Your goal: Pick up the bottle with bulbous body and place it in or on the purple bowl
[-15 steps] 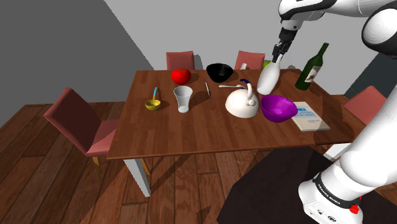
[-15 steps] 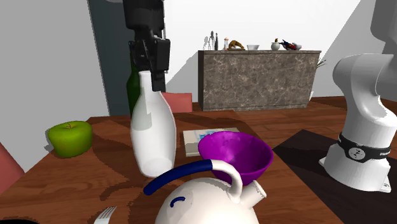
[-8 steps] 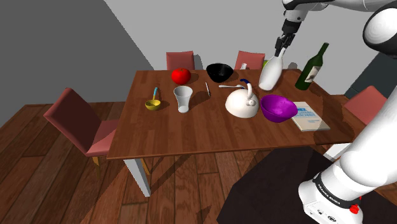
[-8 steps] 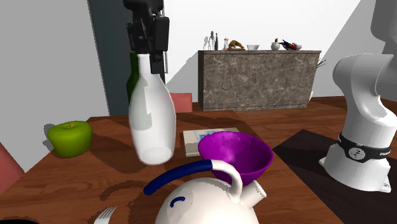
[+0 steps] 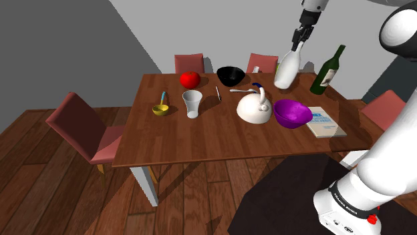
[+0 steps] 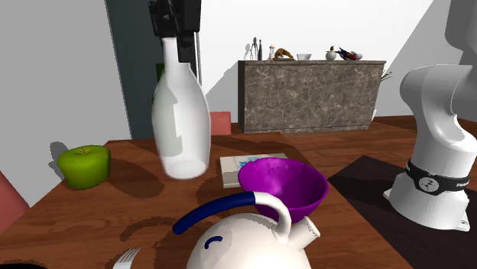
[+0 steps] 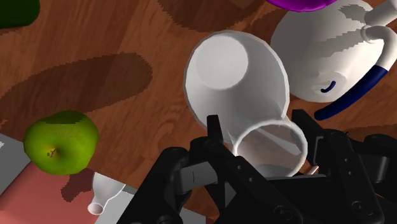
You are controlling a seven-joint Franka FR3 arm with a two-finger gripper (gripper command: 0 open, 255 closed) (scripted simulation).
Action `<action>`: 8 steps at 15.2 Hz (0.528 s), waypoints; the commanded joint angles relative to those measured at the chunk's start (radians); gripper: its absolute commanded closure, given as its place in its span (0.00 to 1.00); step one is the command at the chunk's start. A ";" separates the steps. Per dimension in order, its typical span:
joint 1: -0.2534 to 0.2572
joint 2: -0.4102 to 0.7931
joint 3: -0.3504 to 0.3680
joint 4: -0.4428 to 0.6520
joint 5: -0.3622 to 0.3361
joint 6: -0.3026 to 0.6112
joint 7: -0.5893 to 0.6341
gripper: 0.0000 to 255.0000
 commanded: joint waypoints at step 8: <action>-0.017 0.037 -0.004 0.173 0.013 -0.138 -0.004 1.00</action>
